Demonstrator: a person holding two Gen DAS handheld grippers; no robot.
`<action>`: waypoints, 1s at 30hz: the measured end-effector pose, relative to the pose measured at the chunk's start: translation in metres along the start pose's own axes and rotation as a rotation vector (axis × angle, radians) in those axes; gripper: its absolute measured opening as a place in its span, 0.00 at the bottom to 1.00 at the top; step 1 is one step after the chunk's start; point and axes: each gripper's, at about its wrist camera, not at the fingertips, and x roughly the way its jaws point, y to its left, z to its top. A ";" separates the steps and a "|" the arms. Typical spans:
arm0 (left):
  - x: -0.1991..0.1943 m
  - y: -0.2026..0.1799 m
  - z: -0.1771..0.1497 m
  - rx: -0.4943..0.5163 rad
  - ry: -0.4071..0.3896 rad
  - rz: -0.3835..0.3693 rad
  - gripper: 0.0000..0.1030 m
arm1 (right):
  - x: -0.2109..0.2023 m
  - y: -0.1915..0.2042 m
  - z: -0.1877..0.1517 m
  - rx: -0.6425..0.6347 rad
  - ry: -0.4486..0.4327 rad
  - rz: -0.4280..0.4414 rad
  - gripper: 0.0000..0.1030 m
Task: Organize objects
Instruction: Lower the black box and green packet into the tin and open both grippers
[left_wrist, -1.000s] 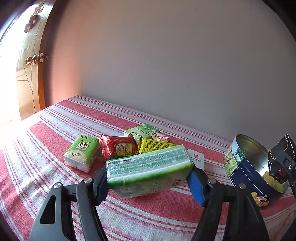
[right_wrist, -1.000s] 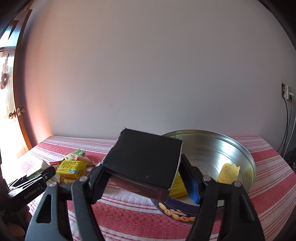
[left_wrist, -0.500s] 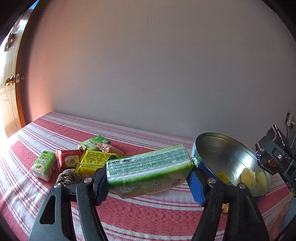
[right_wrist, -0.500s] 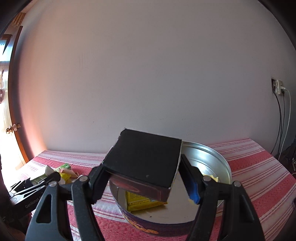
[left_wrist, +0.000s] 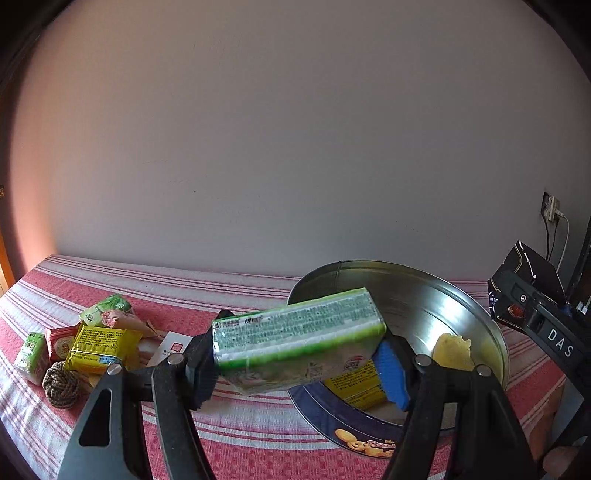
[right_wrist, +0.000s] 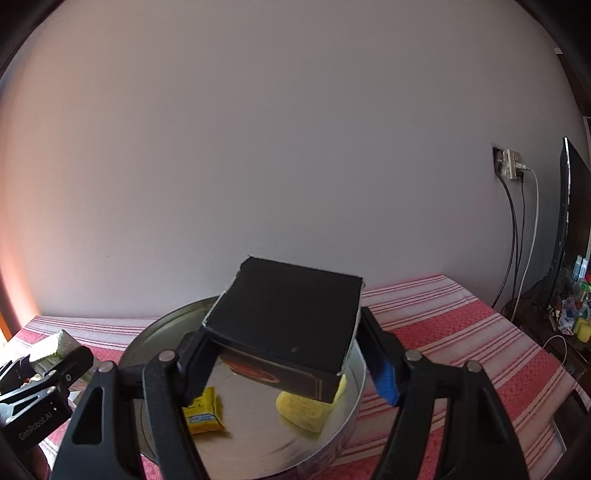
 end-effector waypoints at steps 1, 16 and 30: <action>0.002 -0.006 0.001 0.006 0.003 -0.005 0.71 | 0.002 -0.004 0.001 -0.001 0.001 -0.012 0.70; 0.032 -0.048 -0.001 0.077 0.057 -0.035 0.71 | 0.043 -0.027 -0.003 -0.081 0.067 -0.112 0.70; 0.050 -0.051 -0.008 0.125 0.107 0.031 0.71 | 0.068 -0.007 -0.013 -0.164 0.139 -0.096 0.64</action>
